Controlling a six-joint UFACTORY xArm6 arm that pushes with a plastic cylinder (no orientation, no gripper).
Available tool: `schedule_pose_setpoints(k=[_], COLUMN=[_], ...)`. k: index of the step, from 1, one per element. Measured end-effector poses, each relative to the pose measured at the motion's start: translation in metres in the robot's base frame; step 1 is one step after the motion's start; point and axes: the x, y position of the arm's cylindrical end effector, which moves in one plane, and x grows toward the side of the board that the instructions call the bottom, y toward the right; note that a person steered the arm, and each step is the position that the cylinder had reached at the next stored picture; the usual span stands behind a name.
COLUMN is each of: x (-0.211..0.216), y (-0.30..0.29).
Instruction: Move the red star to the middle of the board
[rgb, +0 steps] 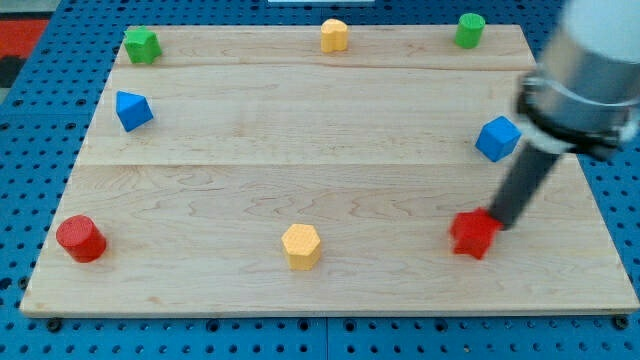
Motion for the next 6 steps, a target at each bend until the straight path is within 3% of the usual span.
schedule_pose_setpoints(k=[1, 2, 4, 5, 6], x=[0.025, 0.068, -0.068, -0.107, -0.176], y=[0.026, 0.015, -0.128, -0.138, -0.034])
